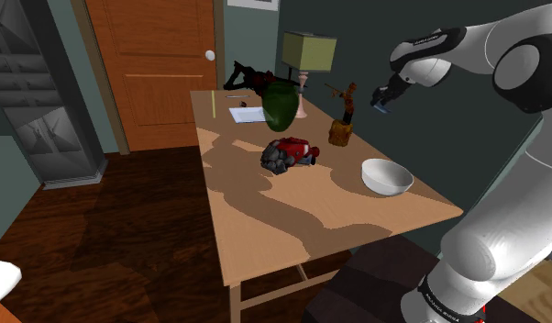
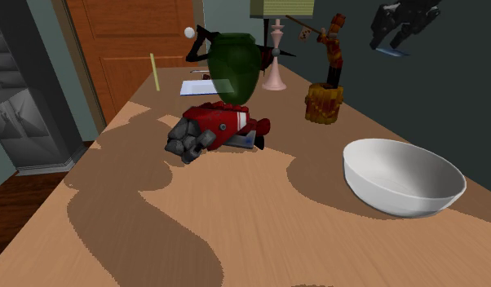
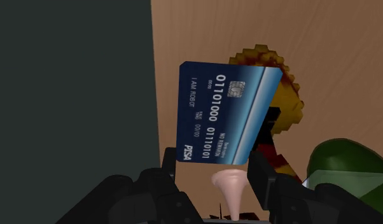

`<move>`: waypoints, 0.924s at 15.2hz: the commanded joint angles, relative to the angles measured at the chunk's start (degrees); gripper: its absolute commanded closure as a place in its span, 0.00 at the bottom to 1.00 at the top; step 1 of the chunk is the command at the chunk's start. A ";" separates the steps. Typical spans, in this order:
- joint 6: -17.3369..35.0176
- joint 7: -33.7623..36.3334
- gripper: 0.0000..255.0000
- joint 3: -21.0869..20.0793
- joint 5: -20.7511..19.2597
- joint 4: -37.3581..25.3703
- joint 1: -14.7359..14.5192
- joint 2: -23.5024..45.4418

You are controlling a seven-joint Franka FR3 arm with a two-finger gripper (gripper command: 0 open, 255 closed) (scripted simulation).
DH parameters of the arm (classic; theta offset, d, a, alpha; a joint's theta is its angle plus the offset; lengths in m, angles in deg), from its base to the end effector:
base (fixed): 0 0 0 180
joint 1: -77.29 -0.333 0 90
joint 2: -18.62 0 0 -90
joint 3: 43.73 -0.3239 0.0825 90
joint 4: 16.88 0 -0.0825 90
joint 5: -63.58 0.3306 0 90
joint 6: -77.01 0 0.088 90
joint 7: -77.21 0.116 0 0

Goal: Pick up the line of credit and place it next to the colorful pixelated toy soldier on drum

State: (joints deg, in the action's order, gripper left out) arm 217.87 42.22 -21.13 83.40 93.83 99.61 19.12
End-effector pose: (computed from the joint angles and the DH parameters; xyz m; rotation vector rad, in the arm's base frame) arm 0.3963 -0.3917 0.5568 2.8515 -0.5545 0.8552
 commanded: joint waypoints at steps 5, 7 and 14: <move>4.16 -2.57 1.00 -0.17 2.55 3.34 -0.07 1.17; 5.45 -3.54 1.00 -0.25 3.56 4.26 -0.07 1.68; 9.74 -7.48 1.00 -0.76 7.83 7.01 0.05 3.86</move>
State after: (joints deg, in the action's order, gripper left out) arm 227.00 35.31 -21.80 90.64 100.38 99.64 22.76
